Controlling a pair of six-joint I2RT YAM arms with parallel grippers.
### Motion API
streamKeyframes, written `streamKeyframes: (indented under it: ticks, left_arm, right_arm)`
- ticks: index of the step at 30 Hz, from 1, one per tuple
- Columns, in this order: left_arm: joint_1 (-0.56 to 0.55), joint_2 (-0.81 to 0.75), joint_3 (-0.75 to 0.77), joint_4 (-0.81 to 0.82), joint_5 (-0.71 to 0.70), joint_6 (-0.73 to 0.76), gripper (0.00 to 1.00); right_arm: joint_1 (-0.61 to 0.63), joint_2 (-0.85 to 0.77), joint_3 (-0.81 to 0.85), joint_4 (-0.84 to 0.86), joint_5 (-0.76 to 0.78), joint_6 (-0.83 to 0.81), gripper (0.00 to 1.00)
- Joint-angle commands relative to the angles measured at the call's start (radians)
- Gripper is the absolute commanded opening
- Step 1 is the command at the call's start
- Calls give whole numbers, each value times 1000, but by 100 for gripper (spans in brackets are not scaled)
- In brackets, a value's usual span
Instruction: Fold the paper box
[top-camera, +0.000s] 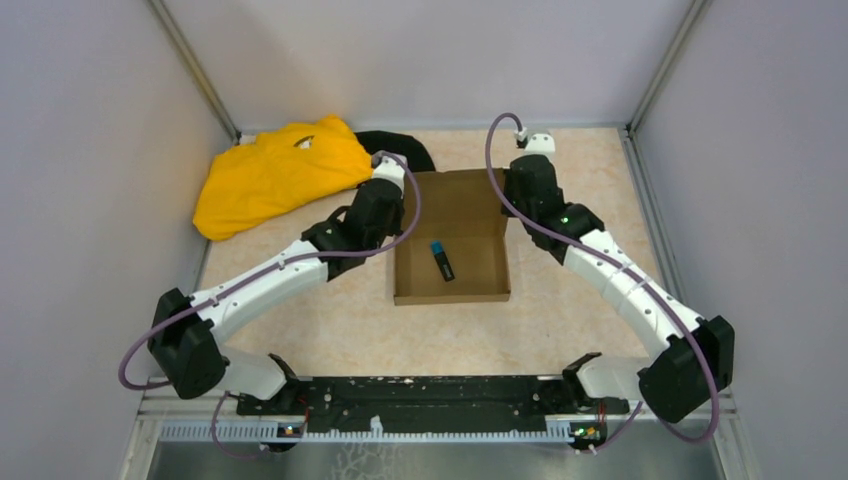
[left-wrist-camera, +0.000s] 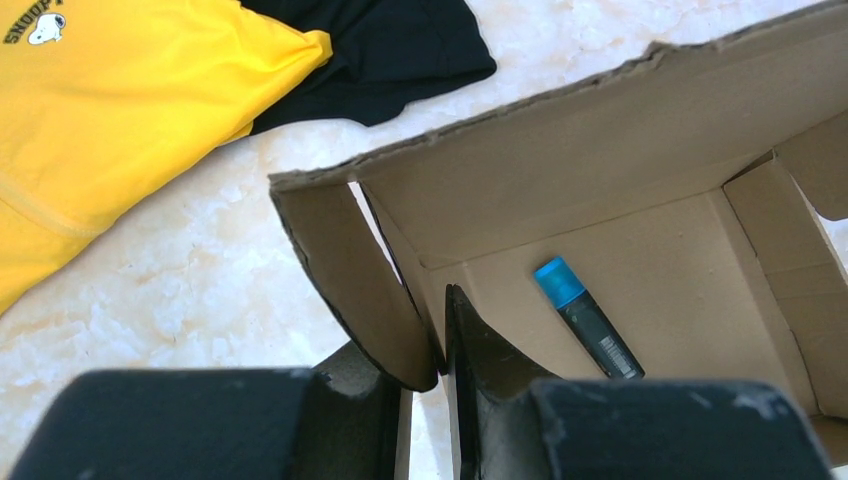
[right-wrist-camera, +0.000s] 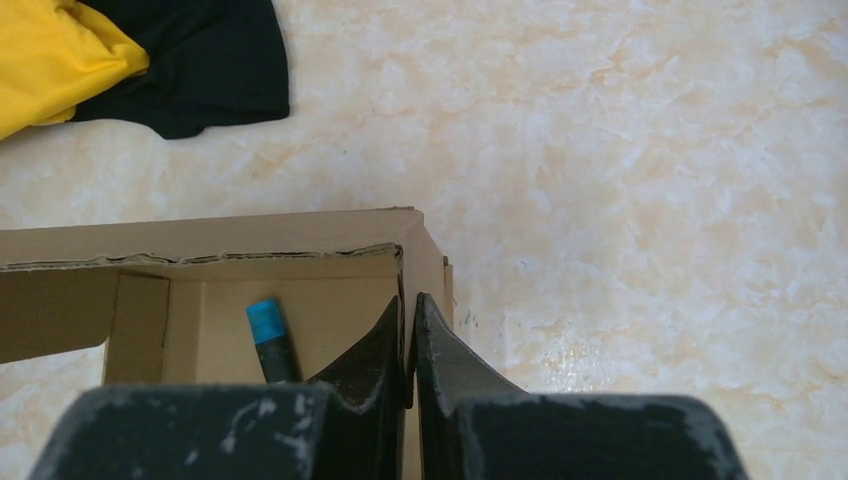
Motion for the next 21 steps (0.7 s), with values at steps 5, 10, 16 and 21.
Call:
streamKeyframes:
  ticks: [5, 10, 16, 21]
  left_arm:
    - [-57, -50, -63, 56, -11, -56, 21]
    - [-77, -91, -139, 103, -34, -71, 21]
    - [-97, -108, -180, 107, -54, -93, 21]
    - [-110, -126, -210, 107, -68, -110, 21]
  right_arm:
    - [67, -75, -50, 93, -10, 75, 2]
    - [89, -104, -86, 99, 20, 85, 1]
    - [112, -134, -141, 108, 45, 101, 1]
    - [128, -164, -185, 112, 64, 106, 1]
